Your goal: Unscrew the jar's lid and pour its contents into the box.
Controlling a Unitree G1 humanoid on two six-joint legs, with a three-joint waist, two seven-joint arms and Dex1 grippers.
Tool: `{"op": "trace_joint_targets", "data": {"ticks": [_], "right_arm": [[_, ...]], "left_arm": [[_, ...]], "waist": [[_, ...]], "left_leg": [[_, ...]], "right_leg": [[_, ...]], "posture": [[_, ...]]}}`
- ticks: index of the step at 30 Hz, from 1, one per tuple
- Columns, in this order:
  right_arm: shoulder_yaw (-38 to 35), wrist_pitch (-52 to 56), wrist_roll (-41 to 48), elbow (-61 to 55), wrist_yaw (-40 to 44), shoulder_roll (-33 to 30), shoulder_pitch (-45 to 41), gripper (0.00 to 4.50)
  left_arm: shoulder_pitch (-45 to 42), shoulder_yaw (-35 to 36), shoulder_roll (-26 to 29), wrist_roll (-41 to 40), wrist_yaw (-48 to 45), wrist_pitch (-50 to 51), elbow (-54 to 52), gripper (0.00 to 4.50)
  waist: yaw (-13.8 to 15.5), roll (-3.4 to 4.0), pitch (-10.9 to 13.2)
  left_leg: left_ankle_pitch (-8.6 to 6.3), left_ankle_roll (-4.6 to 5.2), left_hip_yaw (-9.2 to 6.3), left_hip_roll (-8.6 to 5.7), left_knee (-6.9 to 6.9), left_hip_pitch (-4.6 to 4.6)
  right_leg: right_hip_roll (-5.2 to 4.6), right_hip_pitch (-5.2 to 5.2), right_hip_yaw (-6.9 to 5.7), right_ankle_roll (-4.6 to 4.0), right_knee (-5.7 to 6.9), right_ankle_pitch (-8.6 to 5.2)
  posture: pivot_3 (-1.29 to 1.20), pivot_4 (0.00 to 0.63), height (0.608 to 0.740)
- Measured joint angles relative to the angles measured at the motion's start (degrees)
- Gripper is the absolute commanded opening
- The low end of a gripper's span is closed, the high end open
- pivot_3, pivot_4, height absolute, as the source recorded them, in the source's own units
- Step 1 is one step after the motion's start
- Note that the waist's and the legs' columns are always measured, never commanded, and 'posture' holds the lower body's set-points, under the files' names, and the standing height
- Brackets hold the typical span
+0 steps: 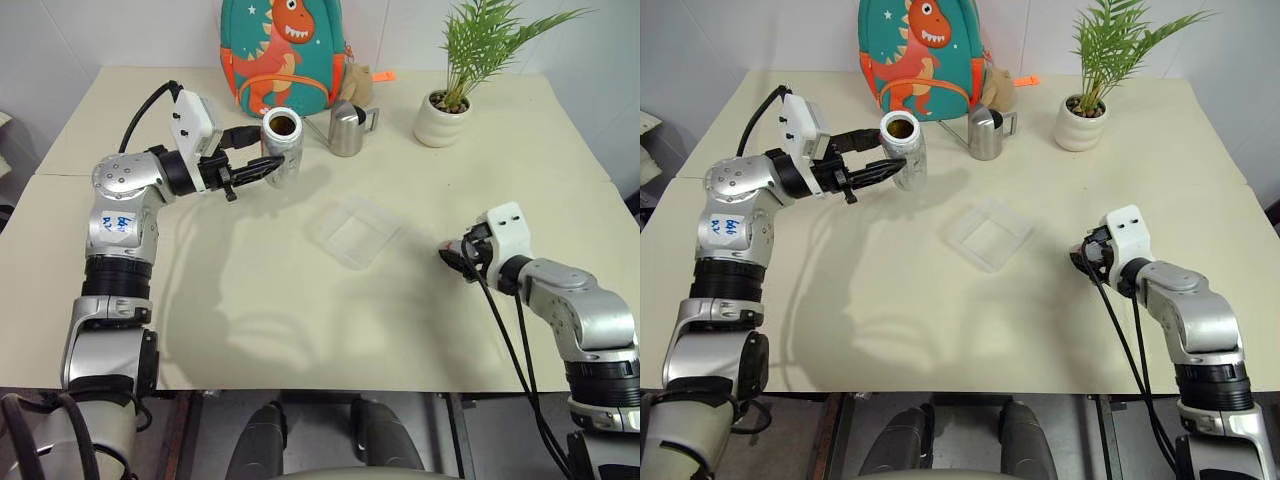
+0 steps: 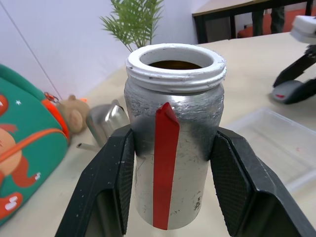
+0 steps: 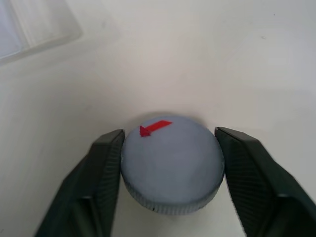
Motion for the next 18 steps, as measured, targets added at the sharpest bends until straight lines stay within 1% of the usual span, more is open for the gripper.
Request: {"op": "trace_joint_targets", "data": {"ticks": [1, 7, 10, 12, 15, 18], "right_arm": [[-0.4, 0.2, 0.2, -0.5, 0.2, 0.0, 0.4, 4.48], [-2.5, -0.3, 2.2, -4.7, 3.3, -0.7, 2.6, 4.48], [-5.2, -2.5, 4.6, -7.8, 7.6, -2.6, 4.4, 4.48], [-7.9, -3.6, 8.6, -11.5, 12.0, -3.3, 5.7, 4.48], [-11.1, -3.6, 16.7, -18.4, 19.6, -5.2, 8.7, 4.48], [-11.8, -3.5, 19.7, -19.9, 22.1, -7.0, 9.6, 4.48]], "left_arm": [[-0.5, -0.2, -0.1, 0.5, 0.0, -0.9, 0.9, 1.93], [-2.7, -1.8, -1.3, 2.1, 0.0, -5.7, 3.5, 1.93], [-3.5, -3.0, -1.6, 4.1, -0.1, -9.8, 5.4, 1.93], [-4.3, -4.1, -2.1, 6.2, 0.2, -13.9, 7.5, 1.93], [-6.2, -7.1, -3.3, 11.8, 2.5, -23.4, 11.6, 1.93], [-9.2, -11.5, -3.2, 20.7, 8.3, -34.6, 17.0, 1.93]], "waist": [[-0.1, 0.0, 0.0], [0.0, 0.0, 0.0], [0.1, 0.0, 0.0], [0.1, 0.0, 0.0], [0.6, -0.02, 0.0], [1.1, -0.03, 0.0]], "left_leg": [[0.0, 0.0, 0.0, 0.0, 0.01, 0.0], [0.0, 0.0, 0.01, -0.01, 0.02, 0.0], [0.0, 0.0, 0.01, -0.01, 0.01, -0.01], [0.0, 0.0, 0.01, 0.0, 0.02, 0.0], [0.0, 0.0, 0.01, -0.01, 0.05, -0.01], [0.0, 0.01, 0.08, -0.03, 0.15, 0.01]], "right_leg": [[0.0, 0.0, 0.0, 0.01, 0.01, 0.0], [0.0, 0.0, 0.01, 0.02, 0.0, 0.01], [0.0, 0.01, 0.02, 0.04, -0.03, 0.02], [0.02, 0.01, 0.01, 0.04, -0.03, 0.02], [0.02, 0.04, 0.01, 0.08, -0.06, 0.04], [0.02, 0.11, 0.08, 0.19, -0.13, 0.15]], "posture": [[0.0, 0.15, 0.74], [0.0, 0.15, 0.74], [0.0, 0.15, 0.74], [0.0, 0.15, 0.74], [0.0, 0.15, 0.74], [0.0, 0.15, 0.74]]}}
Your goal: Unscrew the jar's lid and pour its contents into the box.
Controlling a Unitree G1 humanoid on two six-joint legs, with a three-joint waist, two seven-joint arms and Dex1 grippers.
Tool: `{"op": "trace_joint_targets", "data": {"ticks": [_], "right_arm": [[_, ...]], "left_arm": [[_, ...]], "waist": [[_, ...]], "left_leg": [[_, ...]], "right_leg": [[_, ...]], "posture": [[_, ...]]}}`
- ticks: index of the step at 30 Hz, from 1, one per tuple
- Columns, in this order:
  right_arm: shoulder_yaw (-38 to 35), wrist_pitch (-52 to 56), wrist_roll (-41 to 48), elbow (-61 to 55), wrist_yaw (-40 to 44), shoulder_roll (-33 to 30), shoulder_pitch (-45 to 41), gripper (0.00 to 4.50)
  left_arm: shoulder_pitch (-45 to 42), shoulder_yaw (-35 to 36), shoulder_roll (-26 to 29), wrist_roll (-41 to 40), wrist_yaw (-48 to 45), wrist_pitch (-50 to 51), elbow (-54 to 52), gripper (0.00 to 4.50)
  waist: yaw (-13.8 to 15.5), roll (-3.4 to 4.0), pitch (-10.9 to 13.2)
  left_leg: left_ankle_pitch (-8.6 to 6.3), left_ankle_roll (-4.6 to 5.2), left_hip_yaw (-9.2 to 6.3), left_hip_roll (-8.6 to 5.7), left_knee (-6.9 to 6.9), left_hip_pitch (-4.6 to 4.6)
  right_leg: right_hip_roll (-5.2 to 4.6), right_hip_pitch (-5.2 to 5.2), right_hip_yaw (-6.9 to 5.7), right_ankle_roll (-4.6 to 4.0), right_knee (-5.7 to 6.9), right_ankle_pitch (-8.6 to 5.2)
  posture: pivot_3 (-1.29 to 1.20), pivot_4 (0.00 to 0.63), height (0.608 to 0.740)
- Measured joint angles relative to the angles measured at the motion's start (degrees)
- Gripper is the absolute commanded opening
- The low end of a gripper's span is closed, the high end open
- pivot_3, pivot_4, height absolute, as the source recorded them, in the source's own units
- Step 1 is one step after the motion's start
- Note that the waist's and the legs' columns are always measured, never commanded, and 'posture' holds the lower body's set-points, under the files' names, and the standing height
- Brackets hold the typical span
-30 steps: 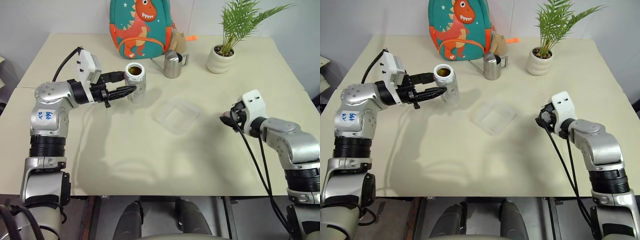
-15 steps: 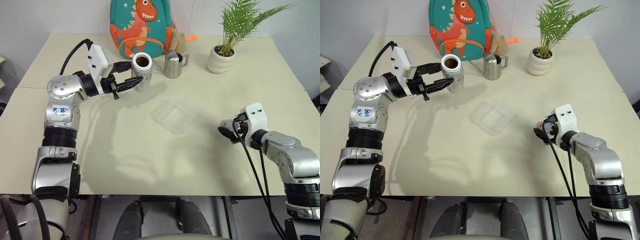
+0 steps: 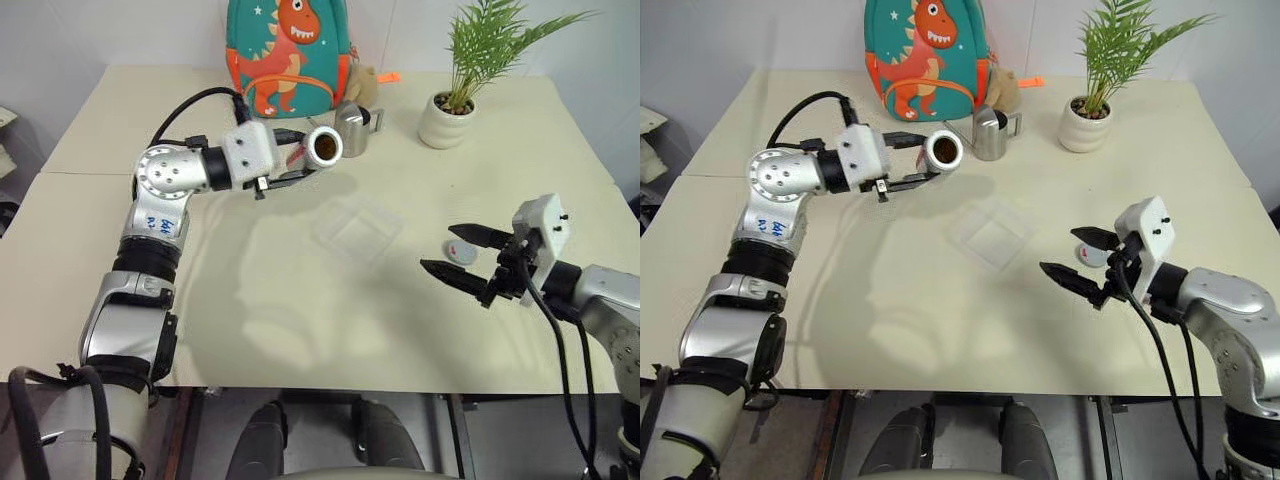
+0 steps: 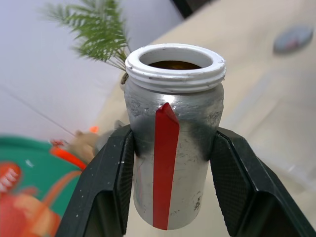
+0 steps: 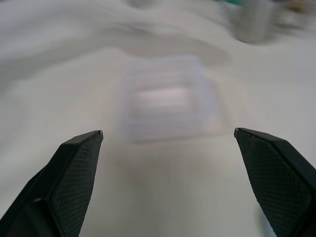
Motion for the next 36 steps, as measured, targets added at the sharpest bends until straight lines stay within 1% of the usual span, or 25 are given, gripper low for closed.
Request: {"op": "trace_joint_targets", "data": {"ticks": [3, 5, 8, 9, 10, 11, 13, 16, 18, 22, 24, 29, 32, 36], "right_arm": [[-0.2, -0.4, 0.0, 0.6, -0.1, -0.6, 0.0, 4.48], [-0.2, -1.1, -0.2, 1.2, -0.5, -0.6, -0.1, 4.48], [-0.3, -1.4, -0.1, 1.2, -1.2, -0.6, 0.0, 4.48], [-0.4, -1.4, 0.0, 1.1, -1.3, -0.6, 0.1, 4.48], [-0.5, -1.4, 0.3, 1.0, -1.5, -0.6, 0.4, 4.48], [-0.7, -1.4, 0.5, 0.9, -1.6, -0.6, 0.7, 4.48], [-2.3, -0.8, 2.4, 0.2, -1.5, -0.6, 2.2, 4.48], [-4.3, 0.6, 5.6, -2.1, -1.3, -1.3, 3.6, 4.48], [-4.9, 1.1, 6.7, -2.8, -1.5, -2.0, 3.9, 4.48], [-5.8, 1.2, 7.0, -3.0, -2.0, -2.8, 4.2, 4.48], [-6.0, 1.2, 6.9, -2.9, -2.4, -2.9, 4.2, 4.48], [-6.0, 1.0, 6.9, -2.9, -3.5, -2.9, 4.2, 4.48], [-6.0, 0.6, 6.6, -2.8, -3.5, -2.9, 4.3, 4.48], [-5.3, -0.1, 6.4, -1.8, -3.5, -2.9, 3.7, 4.48]], "left_arm": [[-4.5, -6.4, 0.2, 12.8, 9.8, -10.6, 4.5, 1.93], [-7.7, -10.6, 0.2, 21.1, 17.3, -15.2, 6.6, 1.93], [-13.0, -18.1, 0.3, 35.5, 32.1, -18.8, 8.1, 1.93], [-15.2, -21.5, 0.4, 41.2, 38.5, -19.5, 8.2, 1.93], [-17.1, -24.6, 0.4, 46.3, 44.4, -19.9, 8.2, 1.93], [-18.1, -26.2, 0.3, 49.1, 48.2, -20.0, 8.2, 1.93], [-21.2, -33.1, 0.4, 58.9, 60.4, -18.5, 8.1, 1.93], [-23.9, -42.4, 0.3, 70.9, 75.8, -13.7, 8.6, 1.93], [-25.1, -47.2, -0.6, 76.8, 84.2, -9.2, 9.0, 1.93], [-27.9, -55.6, -3.0, 86.4, 98.8, 1.1, 10.7, 1.93], [-28.0, -57.4, -3.5, 88.1, 102.2, 3.7, 11.9, 1.93], [-28.9, -59.2, -4.3, 89.2, 107.0, 8.1, 13.2, 1.93], [-29.1, -60.4, -3.4, 90.6, 109.6, 12.1, 12.3, 1.93], [-29.0, -60.8, -2.8, 90.9, 110.9, 13.5, 11.9, 1.93]], "waist": [[0.4, -0.02, 0.0], [0.7, -0.02, 0.0], [1.1, -0.04, 0.0], [1.3, -0.04, 0.0], [1.4, -0.05, 0.0], [1.4, -0.05, 0.0], [1.7, -0.05, 0.0], [1.7, -0.06, 0.0], [1.8, -0.08, 0.0], [1.9, -0.1, 0.1], [1.8, -0.1, 0.1], [1.8, -0.11, 0.1], [1.8, -0.11, 0.1], [1.8, -0.11, 0.1]], "left_leg": [[0.01, 0.02, 0.01, -0.04, 0.02, -0.01], [0.01, 0.02, 0.03, -0.05, 0.02, -0.03], [-0.01, 0.06, 0.08, -0.06, 0.01, -0.1], [-0.04, 0.09, 0.12, -0.06, 0.01, -0.12], [-0.06, 0.12, 0.15, -0.06, 0.0, -0.12], [-0.07, 0.13, 0.19, -0.05, -0.03, -0.12], [-0.09, 0.15, 0.22, -0.05, -0.06, -0.16], [-0.13, 0.2, 0.27, -0.05, -0.06, -0.19], [-0.15, 0.22, 0.29, -0.06, -0.04, -0.22], [-0.15, 0.22, 0.3, -0.06, -0.03, -0.24], [-0.15, 0.22, 0.3, -0.06, -0.03, -0.23], [-0.14, 0.21, 0.37, -0.06, -0.03, -0.25], [-0.14, 0.21, 0.4, -0.06, -0.03, -0.24], [-0.14, 0.2, 0.4, -0.06, -0.02, -0.24]], "right_leg": [[-0.01, 0.06, 0.05, 0.08, -0.15, 0.15], [-0.02, 0.09, 0.07, 0.16, -0.27, 0.21], [-0.02, 0.1, 0.12, 0.24, -0.46, 0.26], [-0.02, 0.09, 0.15, 0.26, -0.53, 0.28], [-0.01, 0.09, 0.17, 0.27, -0.58, 0.28], [-0.02, 0.09, 0.19, 0.28, -0.62, 0.27], [-0.02, 0.07, 0.2, 0.3, -0.61, 0.26], [-0.02, 0.07, 0.23, 0.35, -0.58, 0.27], [-0.03, 0.06, 0.24, 0.39, -0.61, 0.29], [-0.03, 0.04, 0.24, 0.4, -0.72, 0.29], [-0.03, 0.03, 0.24, 0.4, -0.72, 0.29], [-0.03, -0.05, 0.3, 0.4, -0.67, 0.29], [-0.03, -0.05, 0.33, 0.4, -0.58, 0.29], [-0.04, -0.05, 0.33, 0.4, -0.5, 0.29]], "posture": [[0.0, 0.15, 0.74], [0.0, 0.15, 0.74], [0.0, 0.15, 0.74], [0.0, 0.15, 0.74], [0.0, 0.15, 0.74], [0.0, 0.15, 0.74], [0.0, 0.15, 0.74], [0.0, 0.15, 0.74], [0.0, 0.15, 0.74], [0.0, 0.15, 0.74], [0.0, 0.15, 0.74], [0.0, 0.15, 0.74], [0.0, 0.15, 0.74], [0.0, 0.15, 0.74]]}}
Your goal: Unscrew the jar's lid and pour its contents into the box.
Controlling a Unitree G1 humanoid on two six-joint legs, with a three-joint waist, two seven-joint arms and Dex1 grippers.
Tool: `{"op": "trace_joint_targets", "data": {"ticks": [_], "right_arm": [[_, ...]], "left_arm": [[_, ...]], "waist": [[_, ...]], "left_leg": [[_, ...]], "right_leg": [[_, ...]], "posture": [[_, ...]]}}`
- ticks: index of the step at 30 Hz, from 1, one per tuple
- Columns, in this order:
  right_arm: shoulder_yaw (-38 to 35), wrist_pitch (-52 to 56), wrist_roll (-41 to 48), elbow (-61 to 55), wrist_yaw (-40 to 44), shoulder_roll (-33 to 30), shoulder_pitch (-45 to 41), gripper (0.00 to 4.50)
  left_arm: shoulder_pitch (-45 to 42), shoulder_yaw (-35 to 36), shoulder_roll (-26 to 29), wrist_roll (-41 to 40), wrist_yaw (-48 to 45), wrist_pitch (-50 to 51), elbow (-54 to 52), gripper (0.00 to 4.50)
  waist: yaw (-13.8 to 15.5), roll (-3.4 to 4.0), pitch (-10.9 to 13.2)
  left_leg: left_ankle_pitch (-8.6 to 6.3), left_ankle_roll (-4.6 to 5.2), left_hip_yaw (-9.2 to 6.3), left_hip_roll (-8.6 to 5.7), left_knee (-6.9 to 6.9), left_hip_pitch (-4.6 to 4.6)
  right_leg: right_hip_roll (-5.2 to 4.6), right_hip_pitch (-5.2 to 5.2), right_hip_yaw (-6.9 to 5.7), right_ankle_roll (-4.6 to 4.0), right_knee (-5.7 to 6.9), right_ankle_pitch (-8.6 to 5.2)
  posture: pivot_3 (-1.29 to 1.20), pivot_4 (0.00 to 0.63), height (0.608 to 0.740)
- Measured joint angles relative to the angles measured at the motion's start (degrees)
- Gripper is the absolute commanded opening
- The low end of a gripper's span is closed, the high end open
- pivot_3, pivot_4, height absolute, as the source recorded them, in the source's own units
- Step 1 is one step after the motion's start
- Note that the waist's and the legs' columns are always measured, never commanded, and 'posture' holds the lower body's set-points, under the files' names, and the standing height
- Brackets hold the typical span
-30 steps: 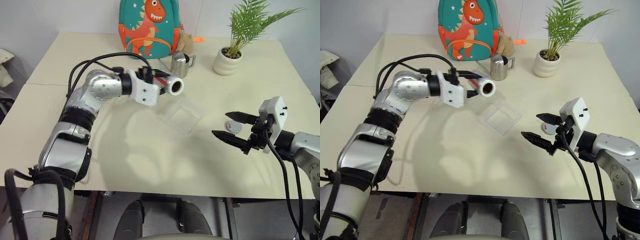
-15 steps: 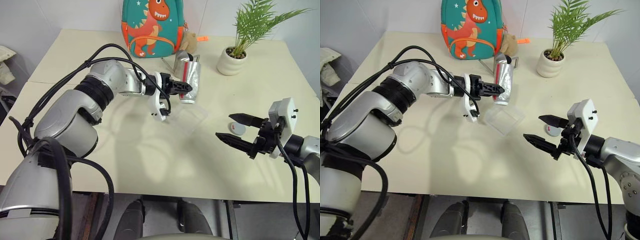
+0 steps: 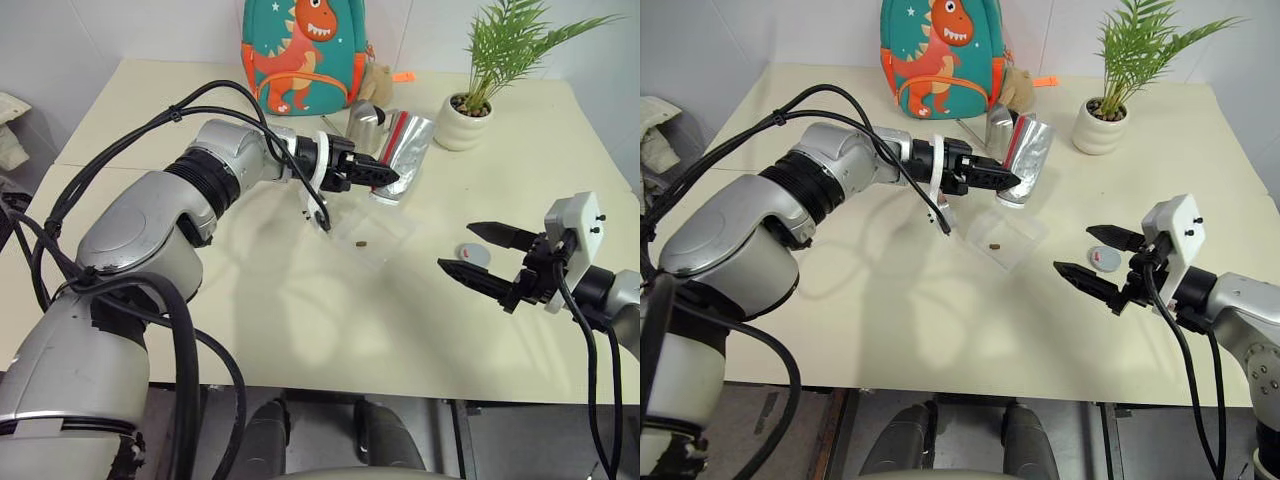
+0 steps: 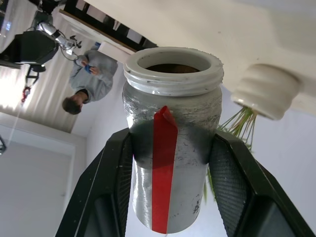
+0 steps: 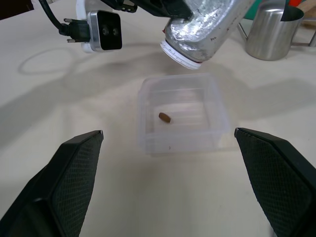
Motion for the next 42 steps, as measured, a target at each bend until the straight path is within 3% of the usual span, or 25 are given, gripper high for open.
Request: {"op": "trace_joint_targets", "data": {"ticks": [4, 8, 12, 14, 18, 23, 32, 40, 42], "right_arm": [[1.3, -0.4, -0.5, 0.8, 0.2, 0.0, -0.5, 4.48], [1.3, -1.4, -1.1, 0.9, 1.1, -0.1, -0.7, 4.48], [1.8, -2.5, -1.3, 2.0, 3.1, -1.0, -1.3, 4.48], [2.5, -3.5, -1.6, 3.5, 4.7, -1.8, -2.8, 4.48], [4.5, -5.1, -2.3, 6.6, 7.7, -3.1, -5.8, 4.48], [7.3, -6.2, -3.6, 9.9, 10.2, -3.9, -8.9, 4.48], [12.5, -7.5, -6.1, 14.5, 13.8, -4.0, -14.4, 4.48], [14.7, -7.6, -7.5, 16.5, 15.1, -4.0, -16.5, 4.48], [14.8, -7.6, -7.9, 16.7, 15.2, -4.0, -16.8, 4.5]], "left_arm": [[0.1, 3.6, 0.0, -7.2, -2.9, -7.7, 1.7, 1.93], [2.4, 20.5, 0.0, -30.0, -21.7, -21.1, 9.1, 1.93], [9.8, 35.2, 0.1, -50.0, -41.8, -23.4, 11.0, 1.93], [14.7, 43.7, -0.7, -61.6, -54.5, -20.2, 10.7, 1.93], [22.6, 57.9, -2.9, -80.3, -71.0, -7.5, 6.4, 1.93], [32.9, 69.2, -5.2, -95.0, -78.5, 13.1, -6.9, 1.93], [44.3, 74.9, -9.0, -108.5, -86.8, 28.5, -25.4, 1.93], [48.5, 74.5, -8.9, -109.3, -88.3, 34.1, -30.6, 1.93], [49.5, 73.8, -8.6, -109.0, -88.7, 34.8, -31.7, 2.63]], "waist": [[0.0, 0.0, 0.0], [-0.2, 0.03, 0.0], [-0.2, 0.03, 0.0], [-0.2, 0.04, 0.0], [-0.3, 0.04, 0.0], [-0.4, 0.04, 0.0], [-0.3, 0.04, 0.0], [-0.3, 0.05, 0.0], [-0.3, 0.05, 0.0]], "left_leg": [[0.01, -0.02, 0.0, 0.0, 0.01, 0.0], [0.05, -0.09, 0.1, 0.01, 0.02, 0.06], [0.05, -0.08, 0.25, 0.02, 0.09, 0.17], [0.04, -0.07, 0.27, 0.02, 0.26, 0.17], [-0.03, 0.06, 0.24, 0.04, 0.62, 0.16], [-0.04, 0.08, 0.2, 0.04, 0.87, 0.22], [-0.01, 0.05, 0.15, 0.04, 0.91, 0.25], [-0.01, 0.05, 0.15, 0.04, 0.88, 0.25], [-0.01, 0.05, 0.14, 0.04, 0.87, 0.25]], "right_leg": [[-0.01, -0.01, 0.0, 0.0, 0.04, 0.0], [-0.03, -0.01, 0.04, -0.01, 0.03, 0.0], [-0.03, 0.01, 0.17, -0.02, 0.06, 0.0], [-0.03, 0.01, 0.18, -0.02, 0.15, 0.01], [-0.02, 0.05, 0.19, -0.02, 0.6, 0.03], [-0.02, 0.12, 0.22, -0.03, 0.67, 0.05], [0.01, 0.14, 0.23, -0.07, 0.67, 0.11], [0.01, 0.14, 0.23, -0.07, 0.61, 0.11], [0.02, 0.14, 0.23, -0.08, 0.61, 0.11]], "posture": [[0.0, 0.15, 0.74], [0.0, 0.15, 0.74], [0.0, 0.15, 0.74], [0.0, 0.15, 0.74], [0.0, 0.15, 0.74], [0.0, 0.15, 0.74], [0.0, 0.15, 0.74], [0.0, 0.15, 0.74], [0.0, 0.15, 0.74]]}}
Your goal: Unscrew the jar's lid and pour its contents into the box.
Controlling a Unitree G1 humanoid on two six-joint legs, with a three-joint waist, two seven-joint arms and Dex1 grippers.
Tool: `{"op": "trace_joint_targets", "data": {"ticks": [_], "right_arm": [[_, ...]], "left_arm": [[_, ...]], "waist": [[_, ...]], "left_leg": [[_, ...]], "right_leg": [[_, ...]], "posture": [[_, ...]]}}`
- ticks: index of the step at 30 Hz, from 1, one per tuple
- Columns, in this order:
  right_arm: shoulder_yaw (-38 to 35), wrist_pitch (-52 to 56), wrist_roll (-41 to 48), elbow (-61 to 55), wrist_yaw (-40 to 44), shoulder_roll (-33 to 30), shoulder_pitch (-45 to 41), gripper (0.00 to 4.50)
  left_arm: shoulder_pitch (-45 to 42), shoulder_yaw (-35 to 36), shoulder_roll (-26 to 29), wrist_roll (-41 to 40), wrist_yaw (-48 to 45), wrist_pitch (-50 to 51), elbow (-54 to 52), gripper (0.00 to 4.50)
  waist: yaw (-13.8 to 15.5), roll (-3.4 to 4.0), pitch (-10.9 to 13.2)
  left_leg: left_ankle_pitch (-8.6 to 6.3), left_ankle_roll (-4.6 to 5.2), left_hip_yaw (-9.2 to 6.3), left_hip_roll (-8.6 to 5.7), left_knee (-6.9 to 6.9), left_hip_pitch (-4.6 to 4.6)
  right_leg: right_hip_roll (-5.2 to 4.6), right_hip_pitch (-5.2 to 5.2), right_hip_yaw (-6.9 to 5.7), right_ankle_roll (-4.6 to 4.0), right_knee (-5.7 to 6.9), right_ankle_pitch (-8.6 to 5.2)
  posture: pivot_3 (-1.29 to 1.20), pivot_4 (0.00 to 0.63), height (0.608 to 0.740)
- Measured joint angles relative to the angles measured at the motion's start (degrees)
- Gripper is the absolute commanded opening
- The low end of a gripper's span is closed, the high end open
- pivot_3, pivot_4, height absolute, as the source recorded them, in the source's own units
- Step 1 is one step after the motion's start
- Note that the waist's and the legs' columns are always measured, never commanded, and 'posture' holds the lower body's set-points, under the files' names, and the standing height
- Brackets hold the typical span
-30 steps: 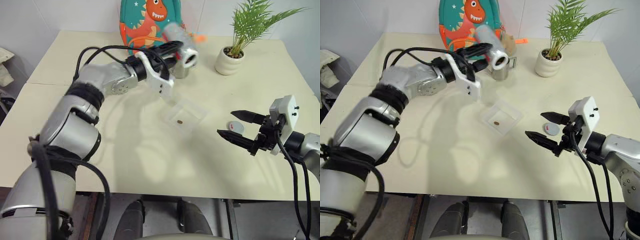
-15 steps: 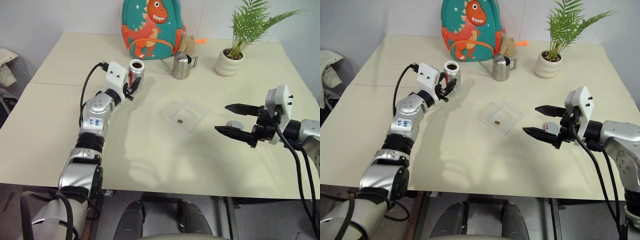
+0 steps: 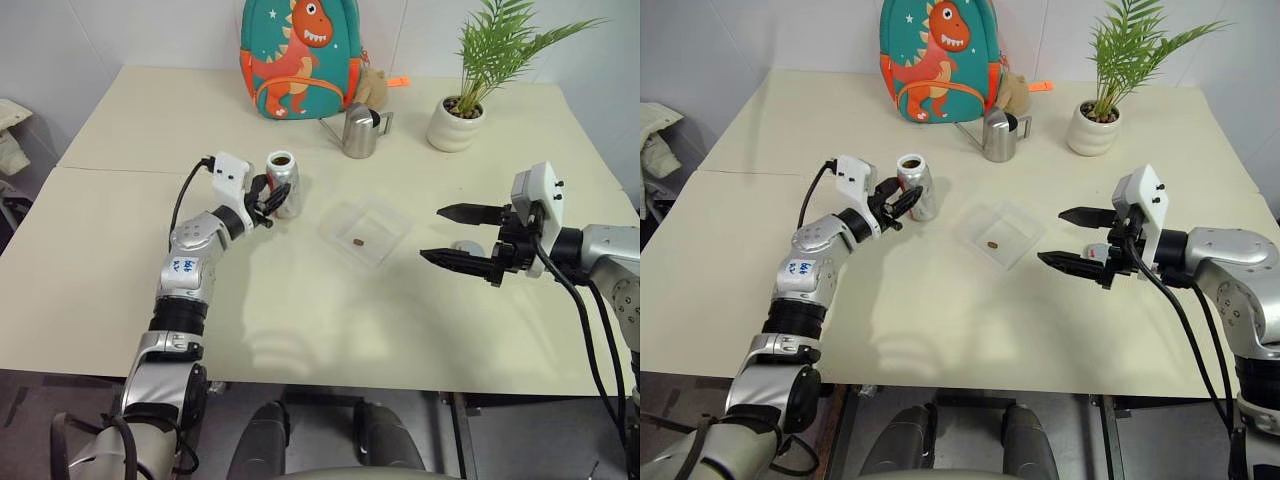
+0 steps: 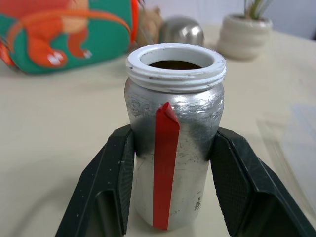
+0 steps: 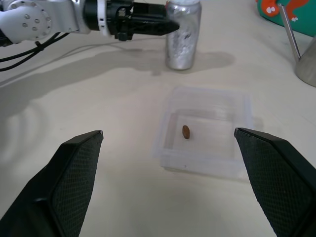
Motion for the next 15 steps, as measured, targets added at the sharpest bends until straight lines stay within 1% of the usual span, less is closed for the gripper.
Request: {"op": "trace_joint_targets", "data": {"ticks": [1, 6, 7, 15], "right_arm": [[0.0, 0.0, -0.3, 0.0, 0.0, 0.0, -0.3, 4.5], [0.1, -0.3, -0.6, 0.2, 0.1, 0.3, -1.1, 4.5], [0.1, -0.3, -0.6, 0.3, 0.1, 0.4, -1.1, 4.5], [0.1, -0.4, -1.0, 0.4, 0.2, 0.4, -1.1, 4.5]], "left_arm": [[0.4, -0.4, 0.1, 0.2, -0.3, 0.4, -0.9, 2.84], [0.9, -1.3, 0.2, 0.6, -0.3, 1.4, -2.8, 4.3], [0.9, -1.4, 0.4, 0.7, -0.3, 1.8, -3.5, 4.43], [3.4, -2.6, 1.5, 1.1, -0.4, 5.0, -9.4, 4.43]], "waist": [[0.0, 0.0, 0.0], [0.0, 0.0, 0.0], [0.0, 0.0, 0.0], [-0.1, 0.0, 0.0]], "left_leg": [[0.0, 0.0, 0.0, 0.0, 0.0, 0.0], [0.0, 0.0, 0.0, 0.0, 0.01, 0.0], [0.0, 0.0, 0.0, 0.0, 0.0, 0.0], [0.0, 0.0, 0.0, 0.0, -0.04, 0.0]], "right_leg": [[0.0, 0.0, 0.0, 0.0, 0.0, 0.0], [0.0, 0.0, 0.0, -0.02, 0.0, 0.01], [-0.01, 0.0, 0.0, -0.02, -0.02, 0.01], [0.0, 0.0, 0.01, -0.02, -0.04, 0.01]], "posture": [[0.0, 0.15, 0.74], [0.0, 0.15, 0.74], [0.0, 0.15, 0.74], [0.0, 0.15, 0.74]]}}
